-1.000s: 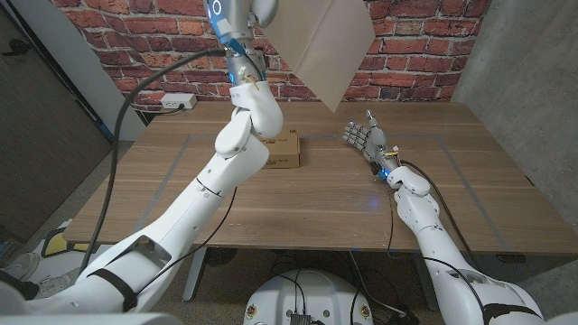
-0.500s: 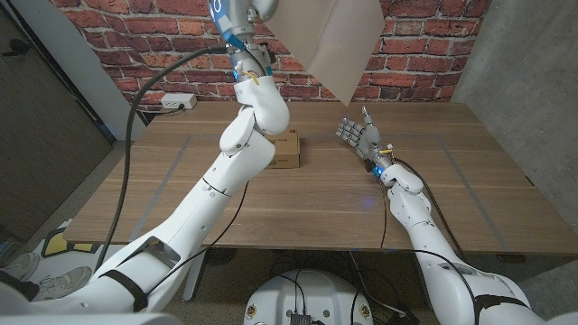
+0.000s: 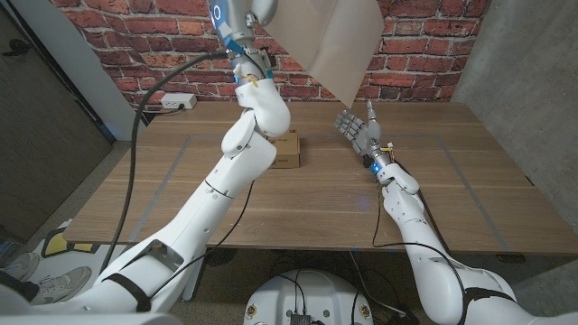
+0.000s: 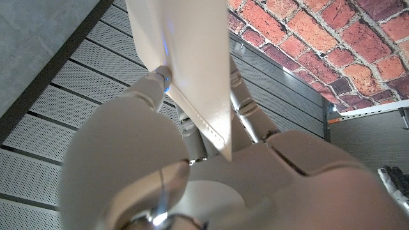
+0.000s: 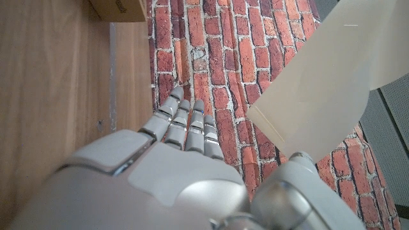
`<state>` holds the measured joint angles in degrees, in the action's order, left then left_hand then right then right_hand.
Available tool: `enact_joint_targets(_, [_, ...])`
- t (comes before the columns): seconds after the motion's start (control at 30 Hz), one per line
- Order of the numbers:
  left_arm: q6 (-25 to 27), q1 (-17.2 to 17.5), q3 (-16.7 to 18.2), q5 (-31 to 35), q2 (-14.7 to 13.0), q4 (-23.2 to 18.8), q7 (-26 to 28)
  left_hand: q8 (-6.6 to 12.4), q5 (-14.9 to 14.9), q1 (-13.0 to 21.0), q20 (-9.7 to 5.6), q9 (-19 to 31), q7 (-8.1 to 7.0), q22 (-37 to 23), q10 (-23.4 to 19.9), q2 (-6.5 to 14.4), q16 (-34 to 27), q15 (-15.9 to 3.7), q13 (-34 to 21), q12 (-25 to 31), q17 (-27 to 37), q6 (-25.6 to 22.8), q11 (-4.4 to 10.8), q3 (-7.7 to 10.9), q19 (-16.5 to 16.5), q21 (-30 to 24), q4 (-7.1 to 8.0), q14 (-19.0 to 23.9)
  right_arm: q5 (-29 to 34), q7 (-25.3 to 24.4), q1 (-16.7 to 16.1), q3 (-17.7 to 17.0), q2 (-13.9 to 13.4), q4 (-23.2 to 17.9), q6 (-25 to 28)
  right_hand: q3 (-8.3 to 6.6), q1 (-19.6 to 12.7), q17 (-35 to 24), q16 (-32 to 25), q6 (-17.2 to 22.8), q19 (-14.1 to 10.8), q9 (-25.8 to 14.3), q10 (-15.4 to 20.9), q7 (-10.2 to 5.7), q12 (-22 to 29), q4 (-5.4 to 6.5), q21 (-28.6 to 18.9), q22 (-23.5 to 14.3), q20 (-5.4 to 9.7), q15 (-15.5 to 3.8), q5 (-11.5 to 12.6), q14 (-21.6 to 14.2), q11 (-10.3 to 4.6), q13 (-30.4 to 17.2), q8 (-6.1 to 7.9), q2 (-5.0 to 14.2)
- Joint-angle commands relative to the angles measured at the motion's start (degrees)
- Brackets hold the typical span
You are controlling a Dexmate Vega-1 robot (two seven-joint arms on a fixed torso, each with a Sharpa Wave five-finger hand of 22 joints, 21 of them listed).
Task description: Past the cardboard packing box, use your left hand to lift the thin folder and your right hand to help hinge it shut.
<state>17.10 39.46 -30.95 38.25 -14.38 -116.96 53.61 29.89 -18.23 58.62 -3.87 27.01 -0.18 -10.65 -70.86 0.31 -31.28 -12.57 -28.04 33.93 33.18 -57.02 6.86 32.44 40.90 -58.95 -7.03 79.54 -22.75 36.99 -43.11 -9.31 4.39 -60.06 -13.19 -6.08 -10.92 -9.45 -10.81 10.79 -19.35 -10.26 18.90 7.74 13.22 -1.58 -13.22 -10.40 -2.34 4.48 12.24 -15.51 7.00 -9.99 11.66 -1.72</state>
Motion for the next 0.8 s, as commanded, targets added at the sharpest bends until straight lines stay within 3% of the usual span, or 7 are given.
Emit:
enact_joint_targets(0.03, [-0.4, 0.9, 0.9, -1.9, 0.2, 0.7, 0.6, 0.06, -0.4, 0.1, -6.96, 0.3, 3.10, -0.1, -2.5, -0.1, 0.0, -0.16, -0.2, 0.2, 0.1, -4.0, 2.45, 0.55, -0.2, -0.5, 0.00, 0.4, -4.6, 4.6, 1.2, -3.5, 3.6, 1.1, 0.7, -0.09, -1.4, -0.2, -0.3, 1.9, -1.9, -0.3, 1.9, 2.10, 0.6, -0.47, -0.7, -0.1, 0.36, -0.53, 0.5, -2.2, -0.50, -0.3, 0.49, 0.43])
enact_joint_targets(0.23, [-0.3, 1.4, 1.7, -3.3, 0.1, 1.0, 0.5, -0.07, -0.5, 0.0, -6.94, 0.3, 3.18, -0.1, -2.5, -0.3, 0.0, -0.15, -0.1, 0.1, 0.2, -4.1, 2.43, 0.75, -0.4, -0.8, 0.00, 0.4, -7.3, 6.9, 2.1, -5.8, 5.4, 2.3, 2.5, -0.86, -4.3, -0.2, -0.5, 6.2, -6.9, -0.4, 6.0, 0.88, 1.2, -1.93, -1.7, -0.1, 1.09, -2.43, 0.9, -7.1, -1.67, -0.4, 1.09, 1.70])
enact_joint_targets(0.3, [0.1, 1.6, 2.0, -3.6, 0.0, 1.1, 0.4, -0.07, -0.6, 0.0, -6.96, 0.5, 3.19, -0.1, -2.2, -0.3, 0.0, -0.16, -0.5, 0.2, 0.2, -4.0, 2.33, 0.83, -0.4, -0.9, 0.00, 0.4, -8.3, 7.5, 2.3, -6.7, 6.0, 2.5, 3.7, -1.37, -6.2, -0.2, -0.7, 8.1, -10.0, -0.4, 8.7, 0.57, 1.6, -2.86, -2.4, -0.2, 1.92, -3.18, 1.0, -10.6, -2.18, -0.4, 1.12, 2.46])
enact_joint_targets(0.4, [0.2, 1.6, 2.2, -4.5, -0.1, 1.1, -0.2, -0.11, -0.6, 0.0, -6.95, 0.4, 3.26, 0.0, -2.4, -0.3, 0.0, -0.16, -0.2, 0.1, 0.2, -4.1, 2.46, 0.92, -0.5, -1.1, -0.02, 0.5, -8.4, 7.9, 2.5, -7.4, 6.4, 2.6, 4.5, -1.49, -7.1, -0.2, -0.6, 10.3, -13.0, -0.4, 10.6, 0.41, 1.8, -3.34, -3.2, -0.3, 2.32, -3.62, 0.9, -12.9, -2.78, -0.4, 1.41, 2.74])
enact_joint_targets(0.6, [0.0, 1.6, 2.1, -5.5, -0.3, 1.3, -0.7, -0.20, -0.6, -0.1, -6.94, 0.5, 3.26, 0.0, -2.3, -0.4, 0.1, -0.15, -0.3, 0.1, 0.1, -4.1, 2.51, 1.13, -0.6, -1.4, 0.01, 0.5, -7.8, 8.0, 2.4, -8.3, 7.0, 2.4, 5.0, -1.38, -7.2, -0.2, -0.5, 10.8, -13.2, -0.5, 11.0, 0.52, 1.8, -3.38, -3.2, -0.3, 2.28, -3.53, 0.8, -13.4, -2.59, -0.4, 1.34, 2.70])
enact_joint_targets(0.7, [0.4, 1.4, 1.9, -5.4, -0.5, 1.6, -0.7, -0.24, -0.7, -0.1, -6.92, 0.5, 3.09, 0.0, -2.3, -0.4, 0.1, -0.15, -0.4, 0.2, 0.1, -4.2, 2.50, 1.19, -0.7, -1.5, 0.03, 0.5, -6.8, 6.8, 2.0, -8.3, 7.2, 1.5, 4.6, -1.33, -7.7, -0.2, -0.8, 12.9, -16.1, -0.5, 13.8, -0.12, 2.2, -3.63, -3.9, -0.3, 3.03, -4.83, 0.7, -16.9, -3.13, -0.4, 1.47, 2.97])
enact_joint_targets(0.8, [0.7, 1.3, 1.8, -5.5, -0.5, 1.8, -0.9, -0.36, -0.7, -0.1, -6.90, 0.4, 3.37, 0.0, -2.2, -0.4, 0.2, -0.15, -0.4, 0.2, 0.1, -4.2, 2.38, 1.26, -0.7, -1.6, 0.03, 0.4, -4.9, 3.2, 0.5, -7.6, 7.4, -1.5, 4.4, -2.37, -10.8, -0.2, -0.8, 17.8, -19.4, -0.6, 18.5, -1.07, 2.9, -4.92, -4.8, -0.5, 4.19, -6.07, 0.6, -21.9, -4.59, -0.4, 2.15, 4.32])
